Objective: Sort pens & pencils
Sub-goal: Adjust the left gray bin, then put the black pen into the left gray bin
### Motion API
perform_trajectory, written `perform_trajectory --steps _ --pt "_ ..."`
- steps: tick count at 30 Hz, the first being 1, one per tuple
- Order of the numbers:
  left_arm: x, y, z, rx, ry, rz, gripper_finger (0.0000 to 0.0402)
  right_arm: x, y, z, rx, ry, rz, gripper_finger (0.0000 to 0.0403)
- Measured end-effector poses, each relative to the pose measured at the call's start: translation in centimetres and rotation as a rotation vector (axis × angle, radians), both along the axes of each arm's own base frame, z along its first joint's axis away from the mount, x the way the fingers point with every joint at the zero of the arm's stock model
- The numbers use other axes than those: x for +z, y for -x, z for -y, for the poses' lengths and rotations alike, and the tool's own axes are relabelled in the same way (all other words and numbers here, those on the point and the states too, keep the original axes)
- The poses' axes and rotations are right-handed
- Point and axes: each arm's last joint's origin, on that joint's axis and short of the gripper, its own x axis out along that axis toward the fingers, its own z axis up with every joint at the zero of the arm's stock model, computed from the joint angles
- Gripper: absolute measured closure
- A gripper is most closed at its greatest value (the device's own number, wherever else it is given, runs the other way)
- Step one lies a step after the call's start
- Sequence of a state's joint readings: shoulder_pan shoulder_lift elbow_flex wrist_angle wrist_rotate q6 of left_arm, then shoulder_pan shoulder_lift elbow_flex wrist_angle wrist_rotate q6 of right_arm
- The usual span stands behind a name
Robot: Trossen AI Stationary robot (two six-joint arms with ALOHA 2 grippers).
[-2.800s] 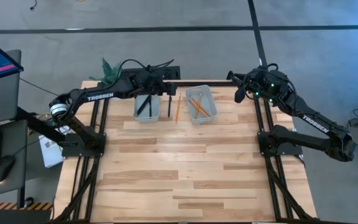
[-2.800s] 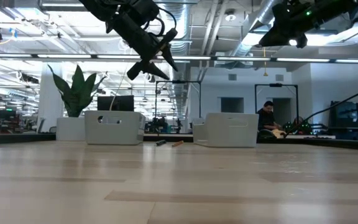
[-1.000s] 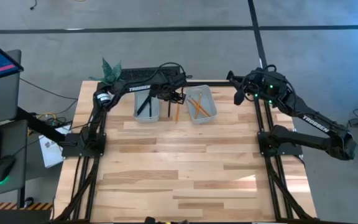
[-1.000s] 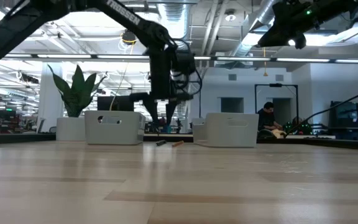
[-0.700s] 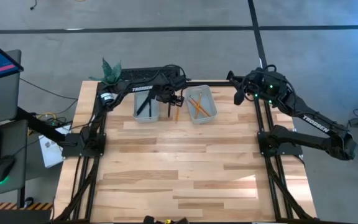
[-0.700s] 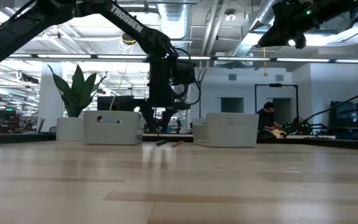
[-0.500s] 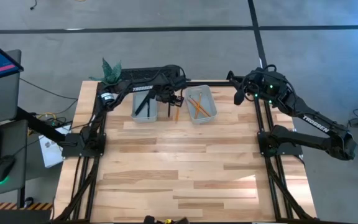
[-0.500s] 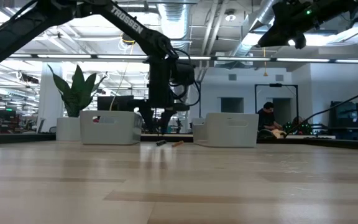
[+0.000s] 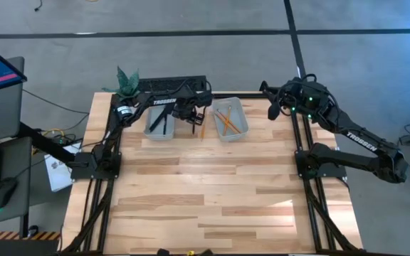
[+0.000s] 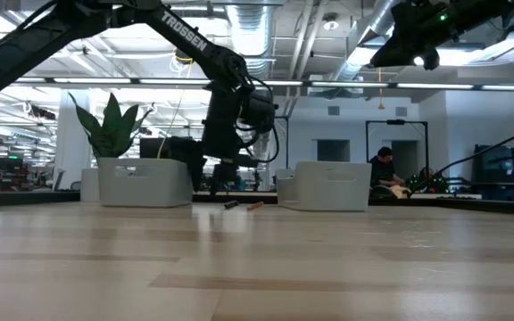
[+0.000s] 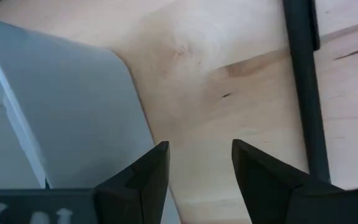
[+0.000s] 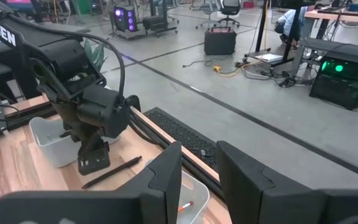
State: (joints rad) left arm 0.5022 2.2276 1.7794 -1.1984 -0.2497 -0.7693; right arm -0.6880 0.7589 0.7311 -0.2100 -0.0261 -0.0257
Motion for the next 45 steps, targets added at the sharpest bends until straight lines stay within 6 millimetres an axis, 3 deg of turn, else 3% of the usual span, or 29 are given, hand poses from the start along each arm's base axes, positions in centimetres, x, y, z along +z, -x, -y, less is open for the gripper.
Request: perform_trajectory --steps 14,22,28,32,45 --pt "0.1 1.2 -0.9 0.039 0.003 -0.063 0.0235 -0.4 0.1 -0.1 0.002 -0.019 -0.036 0.0281" --pt "2.8 -0.5 -0.9 0.002 -0.08 0.014 0.0235 -0.4 0.1 -0.1 0.002 -0.02 -0.041 0.0281" --pt "4.6 -2.6 -0.5 -0.078 -0.088 0.188 0.0235 -0.4 0.1 -0.1 0.002 -0.019 -0.041 0.0281" --pt "4.7 -3.6 -0.1 -0.116 -0.097 0.258 0.0235 -0.4 0.1 -0.1 0.007 -0.004 -0.053 0.0281" --pt "4.2 -3.2 -0.6 -0.071 -0.073 0.258 0.0235 -0.4 0.1 -0.1 0.008 -0.002 -0.054 0.0281"
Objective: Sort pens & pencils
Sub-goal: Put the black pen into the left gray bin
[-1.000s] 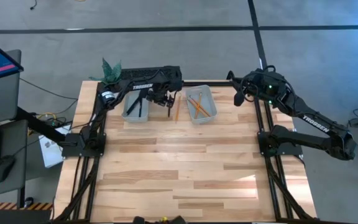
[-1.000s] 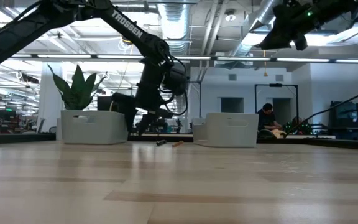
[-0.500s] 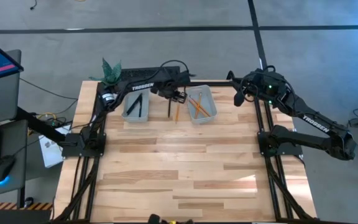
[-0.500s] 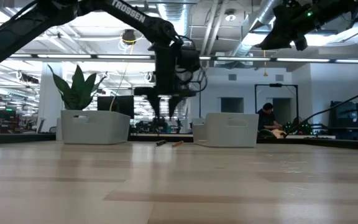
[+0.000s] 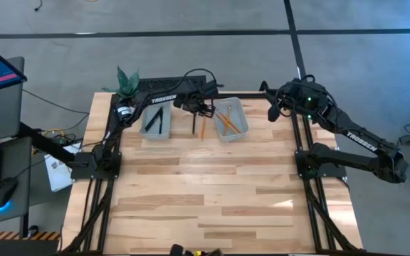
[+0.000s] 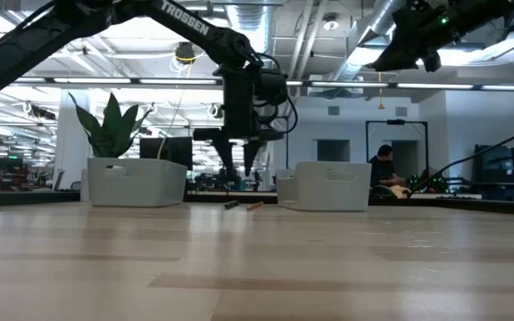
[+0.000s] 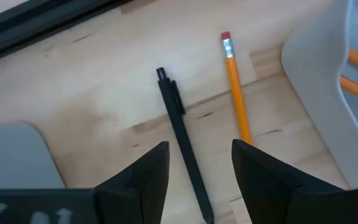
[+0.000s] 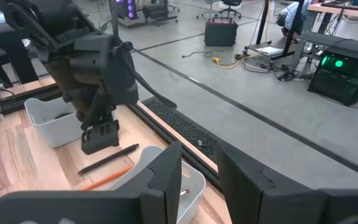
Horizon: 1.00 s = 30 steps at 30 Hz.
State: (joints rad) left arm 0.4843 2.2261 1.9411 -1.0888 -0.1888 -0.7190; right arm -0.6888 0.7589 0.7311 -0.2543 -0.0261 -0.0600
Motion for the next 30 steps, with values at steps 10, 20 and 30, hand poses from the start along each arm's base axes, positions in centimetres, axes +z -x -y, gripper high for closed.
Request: perform_trajectory --steps 10,20,30 --pt "-0.1 0.2 0.0 0.027 -0.009 -0.029 0.0235 0.0 0.0 0.0 0.0 0.0 0.0 0.0281" --pt "-2.3 0.8 0.1 0.055 0.043 -0.044 0.0235 0.0 0.0 0.0 0.0 0.0 0.0 0.0281" --pt "-2.2 1.0 -0.6 0.065 0.093 0.004 0.0235 0.0 0.0 0.0 0.0 0.0 0.0 0.0281"
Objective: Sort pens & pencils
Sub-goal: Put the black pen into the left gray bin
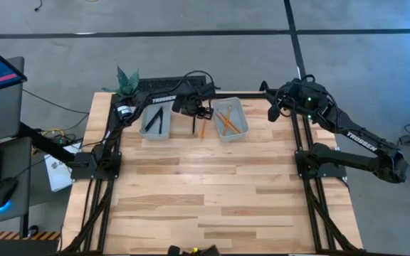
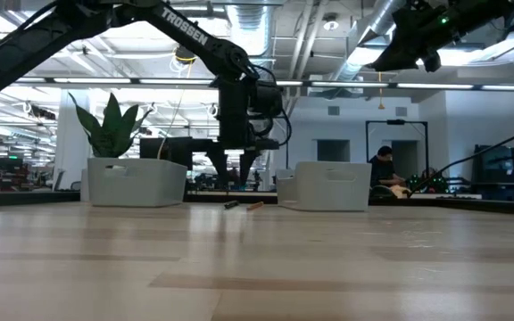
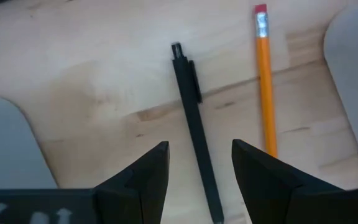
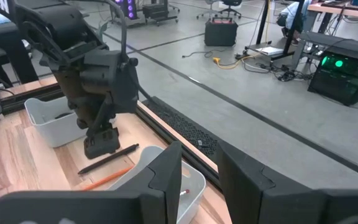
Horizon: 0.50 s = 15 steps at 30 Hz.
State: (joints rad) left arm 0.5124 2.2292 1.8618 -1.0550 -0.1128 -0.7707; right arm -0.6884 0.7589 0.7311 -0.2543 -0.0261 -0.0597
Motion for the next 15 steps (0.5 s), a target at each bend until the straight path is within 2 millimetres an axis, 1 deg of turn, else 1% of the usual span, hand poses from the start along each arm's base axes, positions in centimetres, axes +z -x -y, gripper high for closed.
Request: perform_trajectory --steps 7,10,13,15 --pt "-0.1 0.0 0.0 -0.042 -0.002 -0.007 0.0235 0.0 0.0 0.0 0.0 0.0 0.0 0.0281" --pt "-1.1 -0.3 0.0 -0.056 0.023 -0.015 0.0235 0.0 0.0 0.0 0.0 0.0 0.0 0.0281" --pt "-3.0 -0.6 0.1 -0.062 0.062 -0.052 0.0235 0.0 0.0 0.0 0.001 0.0 0.0 0.0281" --pt "-3.2 -1.0 0.4 -0.071 0.037 -0.054 0.0235 0.0 0.0 0.0 0.0 0.0 0.0 0.0281"
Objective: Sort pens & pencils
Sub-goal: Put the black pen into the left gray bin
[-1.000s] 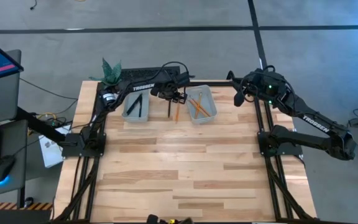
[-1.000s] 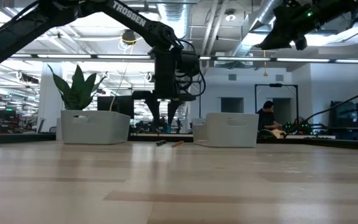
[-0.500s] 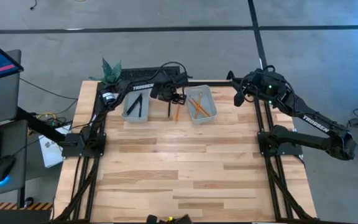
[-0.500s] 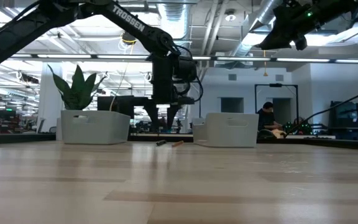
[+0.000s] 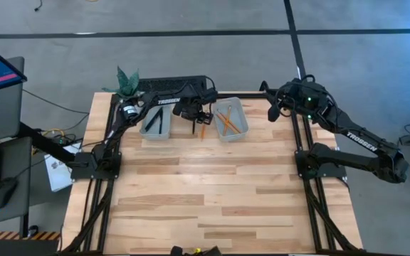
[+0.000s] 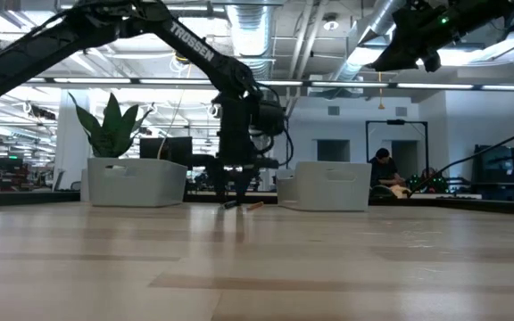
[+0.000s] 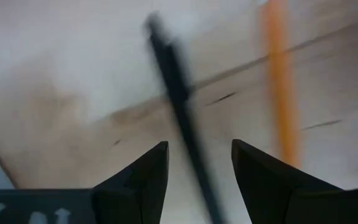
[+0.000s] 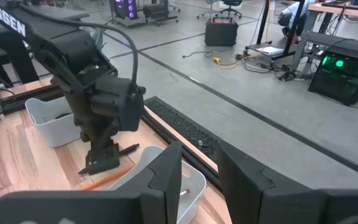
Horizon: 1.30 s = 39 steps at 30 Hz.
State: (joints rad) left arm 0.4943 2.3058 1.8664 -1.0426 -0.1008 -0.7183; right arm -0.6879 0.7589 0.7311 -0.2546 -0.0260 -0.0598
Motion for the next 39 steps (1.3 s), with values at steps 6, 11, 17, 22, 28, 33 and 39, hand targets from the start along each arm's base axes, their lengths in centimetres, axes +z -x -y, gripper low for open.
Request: perform_trajectory --steps 6,11,17,22,28,33,39 --pt "0.1 -0.7 0.1 -0.012 0.025 0.047 0.0235 0.0 0.0 0.0 0.0 -0.002 -0.002 0.0281" --pt "0.3 -0.2 -0.6 0.031 0.049 0.054 0.0235 0.0 0.0 0.0 0.0 -0.002 -0.002 0.0281" --pt "0.5 -0.4 -0.4 0.008 0.034 0.071 0.0235 0.0 0.0 0.0 0.0 -0.001 -0.003 0.0281" --pt "0.6 -0.5 -0.4 0.007 0.012 0.066 0.0235 0.0 0.0 0.0 0.0 -0.001 -0.003 0.0281" --pt "0.6 -0.4 -0.4 0.003 0.007 0.053 0.0235 0.0 0.0 0.0 0.0 -0.001 -0.003 0.0281" --pt "1.0 0.0 -0.4 0.008 -0.026 0.016 0.0235 0.0 0.0 0.0 0.0 -0.001 -0.003 0.0281" --pt "1.5 0.8 -0.2 0.069 -0.063 -0.099 0.0235 0.0 0.0 0.0 0.0 0.001 -0.004 0.0281"
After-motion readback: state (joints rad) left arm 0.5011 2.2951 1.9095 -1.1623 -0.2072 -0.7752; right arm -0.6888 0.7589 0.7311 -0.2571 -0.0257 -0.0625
